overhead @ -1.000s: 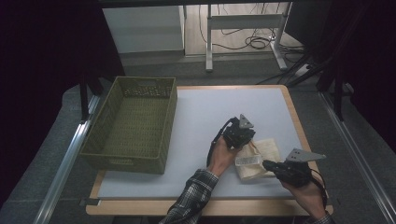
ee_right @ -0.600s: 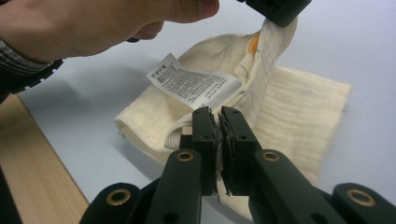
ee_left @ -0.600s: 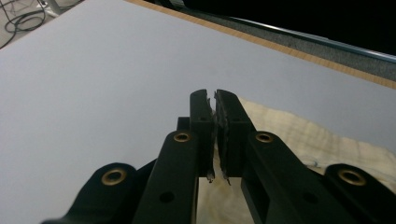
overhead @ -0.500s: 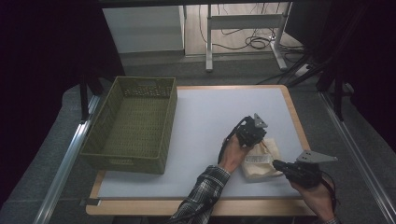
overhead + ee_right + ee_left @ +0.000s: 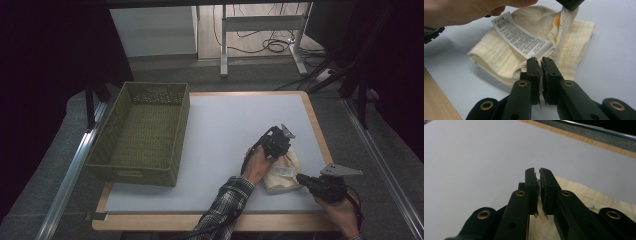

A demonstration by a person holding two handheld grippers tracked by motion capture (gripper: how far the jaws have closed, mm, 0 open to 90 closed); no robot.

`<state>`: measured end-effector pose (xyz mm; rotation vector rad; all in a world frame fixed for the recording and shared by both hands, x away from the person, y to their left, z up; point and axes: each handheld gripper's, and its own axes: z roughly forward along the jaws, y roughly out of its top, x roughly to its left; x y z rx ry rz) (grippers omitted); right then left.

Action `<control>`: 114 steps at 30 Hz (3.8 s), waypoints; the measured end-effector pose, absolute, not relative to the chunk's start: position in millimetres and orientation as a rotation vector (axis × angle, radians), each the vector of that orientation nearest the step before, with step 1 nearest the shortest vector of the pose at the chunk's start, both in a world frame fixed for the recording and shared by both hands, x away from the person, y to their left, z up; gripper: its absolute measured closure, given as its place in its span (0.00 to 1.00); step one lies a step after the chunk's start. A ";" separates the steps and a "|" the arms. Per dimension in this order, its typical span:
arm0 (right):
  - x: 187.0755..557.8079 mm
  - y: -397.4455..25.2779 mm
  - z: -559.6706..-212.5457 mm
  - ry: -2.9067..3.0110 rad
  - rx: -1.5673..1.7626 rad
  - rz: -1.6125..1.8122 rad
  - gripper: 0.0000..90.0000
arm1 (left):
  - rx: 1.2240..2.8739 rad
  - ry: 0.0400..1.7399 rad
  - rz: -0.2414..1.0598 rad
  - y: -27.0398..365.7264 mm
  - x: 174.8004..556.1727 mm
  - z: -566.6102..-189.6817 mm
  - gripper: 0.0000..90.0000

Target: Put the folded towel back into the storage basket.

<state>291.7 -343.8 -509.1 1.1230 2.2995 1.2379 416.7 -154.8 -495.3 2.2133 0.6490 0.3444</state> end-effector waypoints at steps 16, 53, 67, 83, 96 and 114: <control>289.1 -356.1 -498.6 2.209 1.133 1.194 0.71 | 2.065 0.732 0.311 -135.0 418.5 -483.6 0.45; 304.8 -361.2 -513.0 2.233 1.214 1.079 0.56 | 2.124 0.852 0.329 -59.6 400.5 -517.3 0.35; 303.6 -355.5 -521.6 2.276 1.279 1.053 0.60 | 2.140 0.861 0.257 -58.9 403.8 -534.5 0.52; 304.9 -353.0 -514.7 2.344 1.362 1.161 0.93 | 2.125 0.808 0.155 -55.5 404.6 -523.3 0.97; 306.3 -332.3 -488.4 2.335 1.260 1.264 0.93 | 2.115 0.791 0.266 -34.2 399.2 -493.0 0.97; 314.2 -302.1 -476.0 2.355 1.176 1.303 0.92 | 2.117 0.804 0.349 -5.4 394.3 -467.5 0.96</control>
